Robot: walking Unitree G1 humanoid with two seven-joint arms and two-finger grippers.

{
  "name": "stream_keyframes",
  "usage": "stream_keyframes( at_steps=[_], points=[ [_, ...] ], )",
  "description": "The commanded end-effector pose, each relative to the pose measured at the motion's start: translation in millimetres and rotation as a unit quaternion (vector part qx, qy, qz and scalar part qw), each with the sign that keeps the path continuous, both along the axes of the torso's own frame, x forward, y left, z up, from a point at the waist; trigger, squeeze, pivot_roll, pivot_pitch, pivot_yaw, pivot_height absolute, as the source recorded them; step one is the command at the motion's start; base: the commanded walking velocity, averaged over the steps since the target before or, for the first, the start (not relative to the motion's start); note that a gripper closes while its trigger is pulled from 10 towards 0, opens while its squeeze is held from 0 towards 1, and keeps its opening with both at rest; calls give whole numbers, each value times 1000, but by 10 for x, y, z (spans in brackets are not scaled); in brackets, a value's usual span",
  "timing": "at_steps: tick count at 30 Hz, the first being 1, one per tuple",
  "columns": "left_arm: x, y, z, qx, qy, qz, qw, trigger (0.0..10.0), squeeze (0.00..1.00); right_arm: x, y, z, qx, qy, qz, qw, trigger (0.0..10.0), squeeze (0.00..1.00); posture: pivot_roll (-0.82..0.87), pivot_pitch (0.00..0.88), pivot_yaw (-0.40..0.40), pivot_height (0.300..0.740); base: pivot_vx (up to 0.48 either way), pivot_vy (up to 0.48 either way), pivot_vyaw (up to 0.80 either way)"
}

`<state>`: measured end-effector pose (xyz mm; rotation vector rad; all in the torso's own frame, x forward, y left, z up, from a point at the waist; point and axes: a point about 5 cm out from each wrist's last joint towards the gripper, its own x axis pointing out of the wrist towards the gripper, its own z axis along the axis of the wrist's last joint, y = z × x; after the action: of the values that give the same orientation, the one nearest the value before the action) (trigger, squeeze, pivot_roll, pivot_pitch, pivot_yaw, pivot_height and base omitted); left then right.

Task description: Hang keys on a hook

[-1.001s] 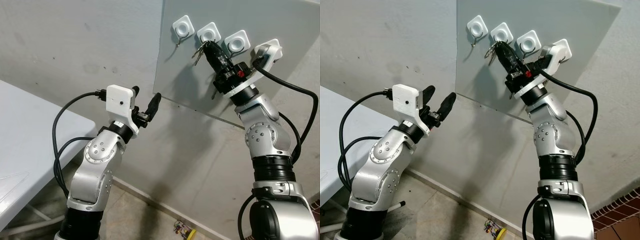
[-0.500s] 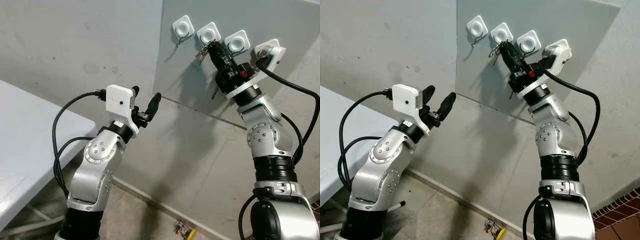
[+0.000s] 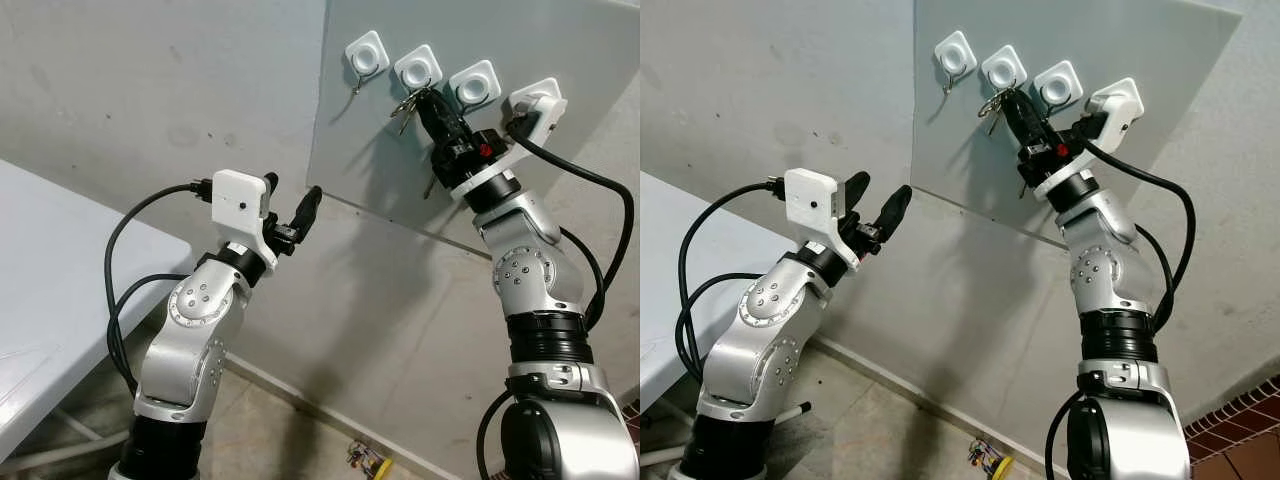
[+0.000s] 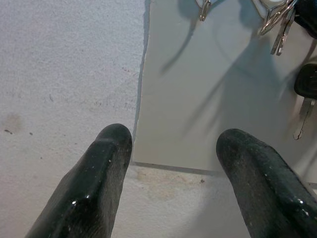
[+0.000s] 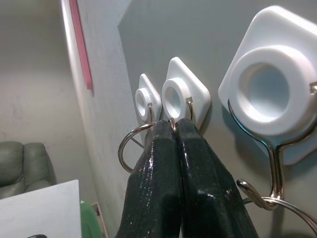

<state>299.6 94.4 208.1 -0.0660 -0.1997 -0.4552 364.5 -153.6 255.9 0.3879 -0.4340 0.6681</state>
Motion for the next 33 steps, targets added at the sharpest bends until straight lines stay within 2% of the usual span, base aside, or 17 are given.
stream_keyframes(
  at_steps=[1, 17, 28, 29, 30, 31, 33],
  points=[
    [0, -17, 74, -2, -11, -5, 1000, 10000, 0, 15, -35, 49, -7, -4, -9, 1000, 10000, 0, -71, 0, -92, 740, 0, 0, 0],
    [-4, -25, 78, -3, -11, -7, 1000, 10000, 0, -13, 17, -74, -47, -1, 8, 999, 10000, 0, -67, 0, -93, 740, 0, 0, 0],
    [-5, -29, 79, -4, -11, -7, 1000, 10000, 0, -15, 21, -99, -54, 0, 12, 998, 10000, 0, -66, 0, -93, 740, 0, 0, 0],
    [-5, -29, 79, -5, -11, -7, 1000, 10000, 0, -14, 21, -99, -54, 0, 12, 998, 10000, 129, -66, 0, -93, 740, 0, 0, 0],
    [-5, -29, 79, -5, -11, -7, 1000, 10000, 0, -14, 21, -99, -54, 0, 12, 998, 10000, 129, -66, 0, -93, 740, 0, 0, 0],
    [-4, -30, 80, -4, -11, -7, 1000, 10000, 0, -13, 22, -99, -52, 2, 15, 999, 10000, 1000, -66, 0, -93, 740, 0, 0, 0],
    [-4, -30, 80, -5, -11, -7, 1000, 10000, 0, -12, 21, -97, -50, 3, 17, 999, 10000, 1000, -66, 0, -93, 740, 0, 0, 0]
  ],
)
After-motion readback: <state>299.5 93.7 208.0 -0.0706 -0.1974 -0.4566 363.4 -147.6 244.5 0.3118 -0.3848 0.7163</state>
